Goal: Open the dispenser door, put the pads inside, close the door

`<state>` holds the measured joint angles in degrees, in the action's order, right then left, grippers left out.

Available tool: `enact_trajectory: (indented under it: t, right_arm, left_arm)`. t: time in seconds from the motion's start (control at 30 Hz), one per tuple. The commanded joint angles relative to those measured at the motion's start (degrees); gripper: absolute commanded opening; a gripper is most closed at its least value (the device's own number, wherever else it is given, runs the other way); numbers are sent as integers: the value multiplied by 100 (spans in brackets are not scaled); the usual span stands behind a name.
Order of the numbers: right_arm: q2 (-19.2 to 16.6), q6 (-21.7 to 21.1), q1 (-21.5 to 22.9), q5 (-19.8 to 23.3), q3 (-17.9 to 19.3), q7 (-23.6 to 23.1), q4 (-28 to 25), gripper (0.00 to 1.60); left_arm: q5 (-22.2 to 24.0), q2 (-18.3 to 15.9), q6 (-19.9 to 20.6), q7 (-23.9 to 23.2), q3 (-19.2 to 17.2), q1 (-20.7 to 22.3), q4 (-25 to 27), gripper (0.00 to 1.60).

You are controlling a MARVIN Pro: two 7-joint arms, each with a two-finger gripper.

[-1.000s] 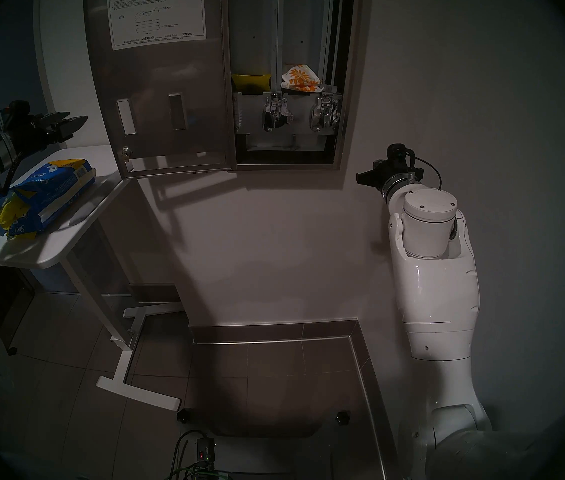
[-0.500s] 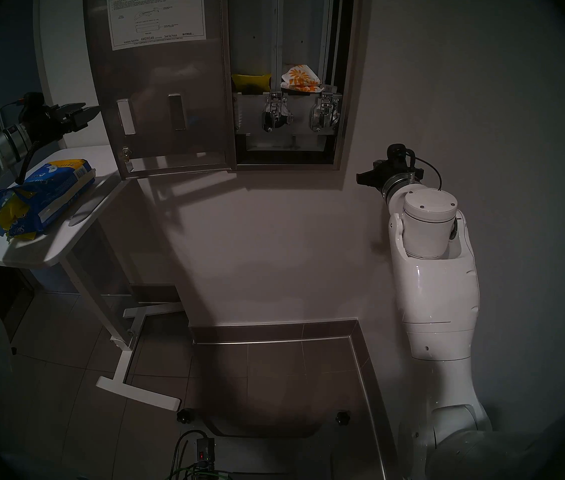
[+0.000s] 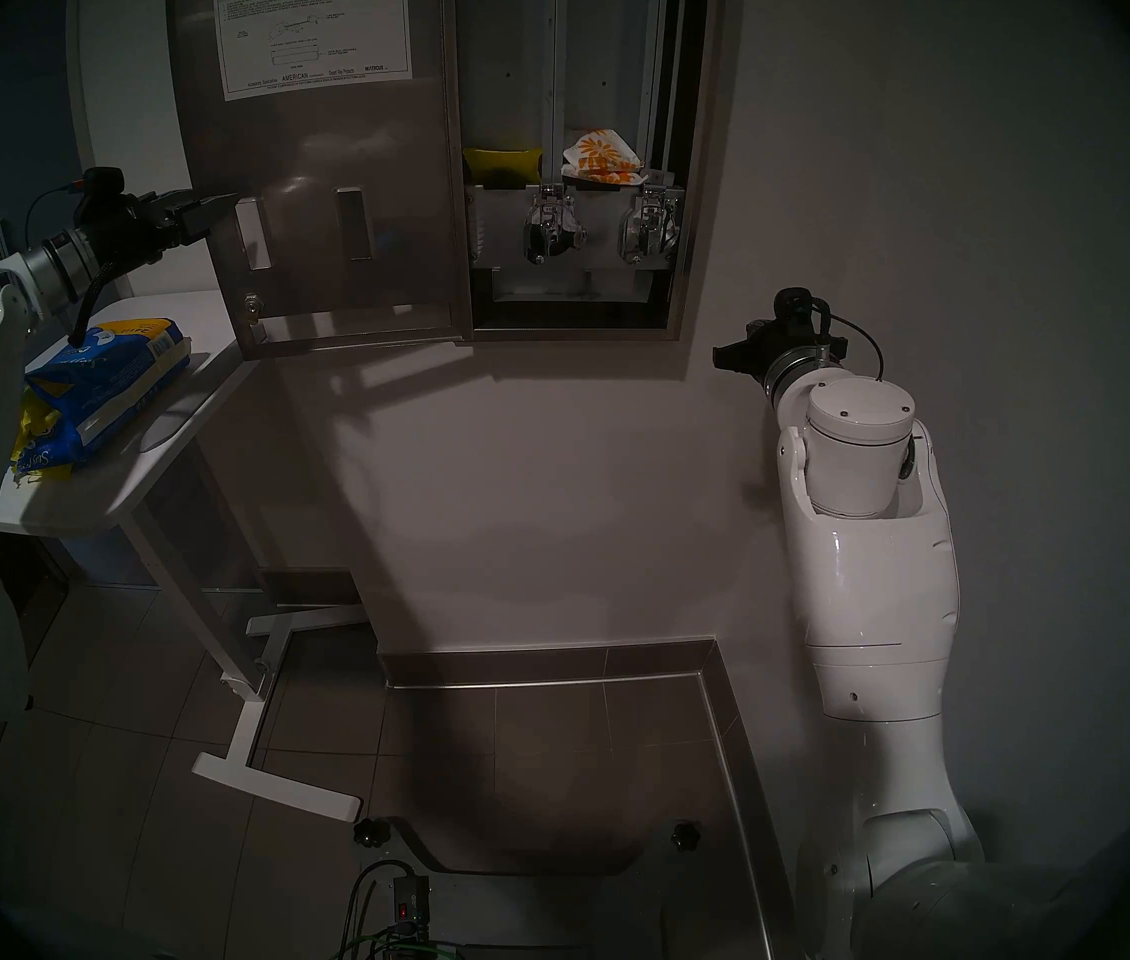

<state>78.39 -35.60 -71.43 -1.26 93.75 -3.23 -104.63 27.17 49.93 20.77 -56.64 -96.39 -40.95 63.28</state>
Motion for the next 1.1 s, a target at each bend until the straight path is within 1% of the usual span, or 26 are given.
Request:
enact_trajectory:
  t: [0.0, 0.03, 0.1, 0.13, 0.23, 0.33, 0.37, 0.5, 0.67, 0.8, 0.97, 1.03, 1.07]
  right_arm:
    - [-5, 18, 49, 3, -2, -6, -86, 51]
    - [-5, 18, 49, 3, -2, -6, -86, 51]
    - [-5, 17, 49, 3, -2, -6, -86, 51]
    - [-5, 17, 49, 4, -3, -5, -86, 51]
    - [-6, 17, 49, 4, -3, -5, -86, 51]
    - [-6, 17, 49, 4, -3, -5, -86, 51]
    - [-6, 17, 49, 4, -3, -5, -86, 51]
    - [-6, 17, 49, 5, -3, -4, -86, 51]
    - [-6, 18, 49, 5, -4, -3, -85, 51]
    - [-7, 17, 49, 6, -4, -3, -86, 51]
    - [-7, 18, 49, 6, -4, -2, -84, 51]
    - [-7, 18, 50, 6, -4, -2, -83, 51]
    - [-7, 18, 50, 6, -4, -2, -83, 51]
  left_arm:
    - [24, 21, -202, -126, 152, 644, -296, 160]
    - [48, 18, -222, -133, 155, 621, -277, 160]
    - [56, 18, -239, -249, 204, 739, -385, 160]
    - [79, -11, -261, -435, 256, 827, -457, 160]
    - [113, -40, -258, -630, 286, 898, -505, 160]
    - [266, -104, -182, -994, 237, 873, -402, 160]
    - [266, -104, -182, -994, 237, 873, -402, 160]
    - [432, -180, -64, -1388, 162, 794, -205, 160]
    - [676, -197, 165, -1802, 24, 698, 168, 160]
    - [916, -161, 490, -2053, -97, 603, 500, 160]
    - [1403, 18, 1128, -2379, -223, 462, 957, 160]
    - [1515, 77, 1303, -2472, -195, 458, 1171, 160]
    - [1615, 111, 1429, -2432, -199, 432, 1284, 160]
